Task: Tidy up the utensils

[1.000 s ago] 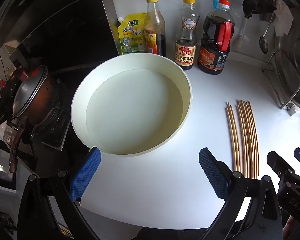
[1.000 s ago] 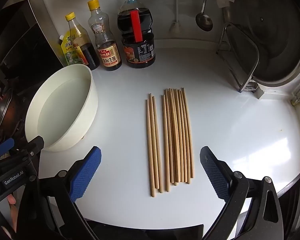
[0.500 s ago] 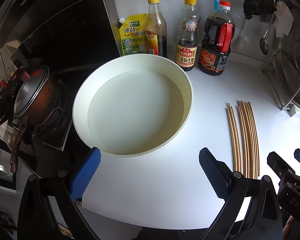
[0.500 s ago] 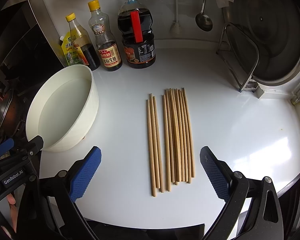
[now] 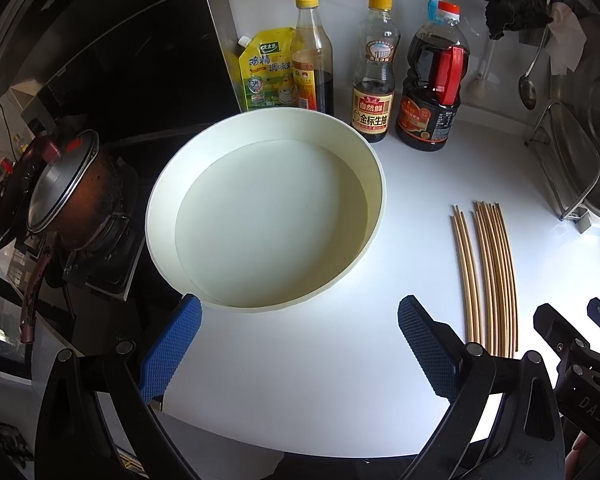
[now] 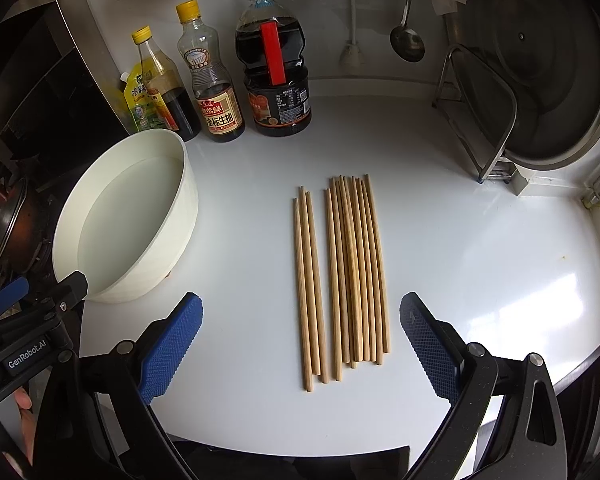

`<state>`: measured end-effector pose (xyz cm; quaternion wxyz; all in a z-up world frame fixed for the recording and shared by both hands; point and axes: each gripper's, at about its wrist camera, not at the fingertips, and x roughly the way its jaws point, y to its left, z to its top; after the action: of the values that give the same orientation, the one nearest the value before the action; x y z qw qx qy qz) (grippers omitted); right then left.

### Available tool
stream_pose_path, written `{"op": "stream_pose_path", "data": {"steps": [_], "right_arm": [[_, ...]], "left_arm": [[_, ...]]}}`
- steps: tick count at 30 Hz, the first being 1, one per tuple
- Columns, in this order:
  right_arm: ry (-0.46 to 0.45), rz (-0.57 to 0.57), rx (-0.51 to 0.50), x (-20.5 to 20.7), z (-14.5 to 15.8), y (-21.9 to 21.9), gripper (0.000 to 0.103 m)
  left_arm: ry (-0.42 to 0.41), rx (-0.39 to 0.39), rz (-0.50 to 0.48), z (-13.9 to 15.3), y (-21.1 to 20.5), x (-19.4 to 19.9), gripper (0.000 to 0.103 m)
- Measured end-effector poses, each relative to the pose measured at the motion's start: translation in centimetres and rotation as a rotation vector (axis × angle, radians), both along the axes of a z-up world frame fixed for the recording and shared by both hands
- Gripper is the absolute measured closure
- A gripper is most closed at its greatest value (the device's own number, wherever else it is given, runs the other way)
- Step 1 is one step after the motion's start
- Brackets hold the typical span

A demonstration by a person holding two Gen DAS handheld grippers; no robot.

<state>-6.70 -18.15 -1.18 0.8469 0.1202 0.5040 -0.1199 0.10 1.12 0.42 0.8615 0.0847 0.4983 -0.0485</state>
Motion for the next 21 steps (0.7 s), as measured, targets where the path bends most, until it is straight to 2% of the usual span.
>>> {"op": "stream_pose_path", "data": {"steps": [21], "right_arm": [[-0.004, 0.001, -0.001, -0.21, -0.03, 0.22, 0.008]], "left_arm": [[-0.002, 0.001, 0.002, 0.06, -0.15, -0.14, 0.006]]}}
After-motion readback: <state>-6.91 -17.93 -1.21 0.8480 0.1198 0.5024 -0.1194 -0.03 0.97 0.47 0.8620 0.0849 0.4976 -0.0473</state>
